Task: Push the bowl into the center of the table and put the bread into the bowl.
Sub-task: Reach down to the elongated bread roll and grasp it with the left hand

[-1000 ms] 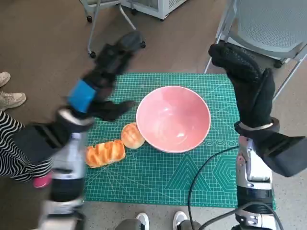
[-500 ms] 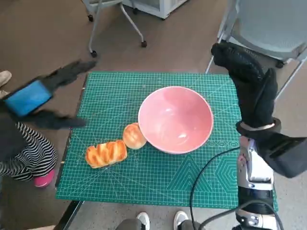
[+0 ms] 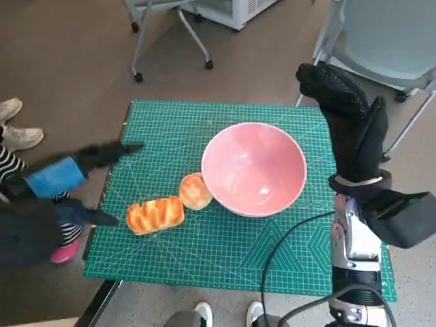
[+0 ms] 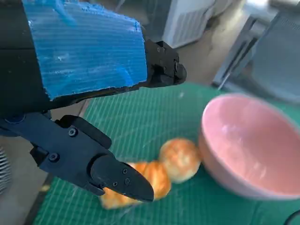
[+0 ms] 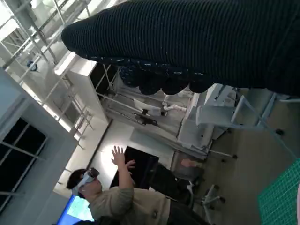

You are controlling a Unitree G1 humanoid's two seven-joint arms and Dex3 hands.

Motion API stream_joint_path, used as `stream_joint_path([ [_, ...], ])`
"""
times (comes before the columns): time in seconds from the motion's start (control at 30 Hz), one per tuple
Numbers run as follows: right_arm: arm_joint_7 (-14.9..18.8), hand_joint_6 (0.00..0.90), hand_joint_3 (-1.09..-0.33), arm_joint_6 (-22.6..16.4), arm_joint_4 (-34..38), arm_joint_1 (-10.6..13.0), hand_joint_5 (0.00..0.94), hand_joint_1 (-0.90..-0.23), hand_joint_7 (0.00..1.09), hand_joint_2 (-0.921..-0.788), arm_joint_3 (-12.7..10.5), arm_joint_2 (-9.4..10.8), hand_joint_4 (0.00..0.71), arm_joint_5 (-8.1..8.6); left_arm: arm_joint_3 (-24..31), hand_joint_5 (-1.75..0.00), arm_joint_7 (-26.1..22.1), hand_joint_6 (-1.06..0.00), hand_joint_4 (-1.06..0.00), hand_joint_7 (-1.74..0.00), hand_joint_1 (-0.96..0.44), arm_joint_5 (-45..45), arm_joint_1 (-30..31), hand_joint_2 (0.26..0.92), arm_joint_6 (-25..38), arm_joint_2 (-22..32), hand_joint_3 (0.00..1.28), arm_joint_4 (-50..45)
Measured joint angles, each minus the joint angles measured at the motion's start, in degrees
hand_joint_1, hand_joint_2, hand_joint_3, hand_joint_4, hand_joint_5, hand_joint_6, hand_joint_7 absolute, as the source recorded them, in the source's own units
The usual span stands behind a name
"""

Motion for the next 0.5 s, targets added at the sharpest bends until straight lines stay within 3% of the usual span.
stream_joint_path([
  [0.5, 0.4, -0.001, -0.676, 0.0, 1.0, -0.9, 0.005, -0.677, 0.64, -0.921, 0.0, 0.2, 0.182, 0.71, -9.2, 0.00, 0.3, -0.27, -0.20, -0.02, -0.45, 8.7, 1.2, 0.776, 7.9, 1.9, 0.01, -6.2],
])
